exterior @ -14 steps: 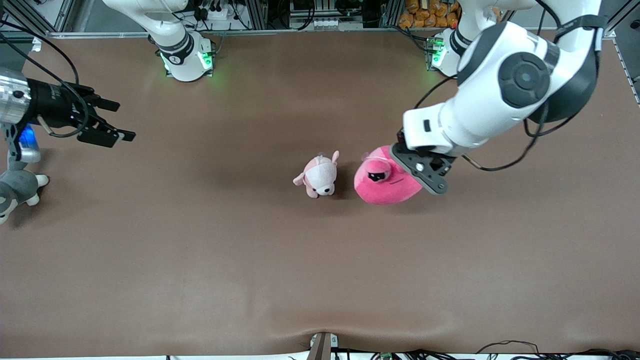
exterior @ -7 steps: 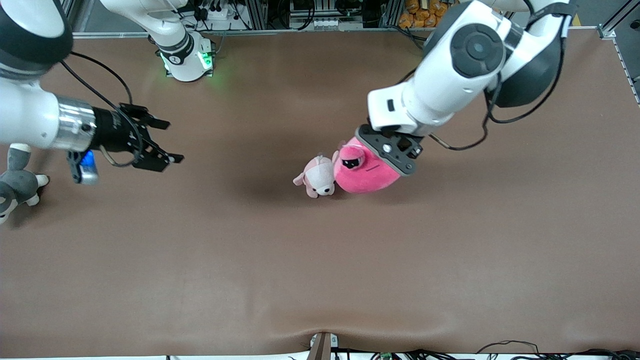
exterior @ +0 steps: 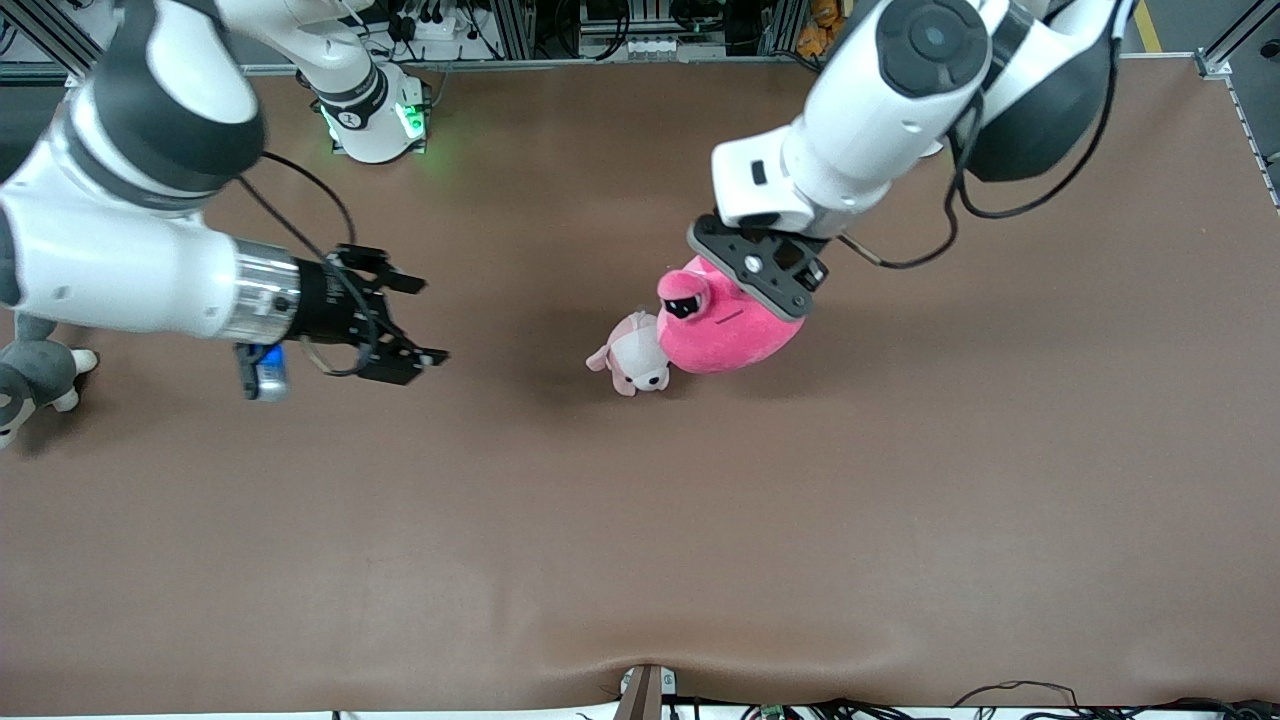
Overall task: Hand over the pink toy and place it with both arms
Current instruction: 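Reach the right gripper to the pink plush's head beside the left gripper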
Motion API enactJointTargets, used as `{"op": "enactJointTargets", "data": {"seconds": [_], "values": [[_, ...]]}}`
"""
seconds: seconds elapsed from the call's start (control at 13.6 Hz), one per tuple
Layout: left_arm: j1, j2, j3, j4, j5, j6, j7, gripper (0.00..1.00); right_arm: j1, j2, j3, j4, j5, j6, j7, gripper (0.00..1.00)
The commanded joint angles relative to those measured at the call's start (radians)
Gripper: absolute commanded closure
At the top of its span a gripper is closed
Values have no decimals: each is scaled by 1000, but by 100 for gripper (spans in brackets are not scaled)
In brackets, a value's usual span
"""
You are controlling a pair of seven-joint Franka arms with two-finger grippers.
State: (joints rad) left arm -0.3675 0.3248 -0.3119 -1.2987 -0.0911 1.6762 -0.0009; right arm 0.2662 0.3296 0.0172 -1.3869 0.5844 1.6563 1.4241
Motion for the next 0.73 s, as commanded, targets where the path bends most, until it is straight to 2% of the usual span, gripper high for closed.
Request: {"op": "enactJointTargets", "data": {"seconds": [0.0,0.37,0.66], "values": [[-44,-4,5,24,7,-13,-53,100,33,61,-6,100,14,-1,81,0],[-85,-1,5,29,5,23,-103,100,39,68,-5,108,15,-4,81,0],[-148,13,16,32,10,86,-100,100,41,65,-3,115,64,-17,110,0]]}}
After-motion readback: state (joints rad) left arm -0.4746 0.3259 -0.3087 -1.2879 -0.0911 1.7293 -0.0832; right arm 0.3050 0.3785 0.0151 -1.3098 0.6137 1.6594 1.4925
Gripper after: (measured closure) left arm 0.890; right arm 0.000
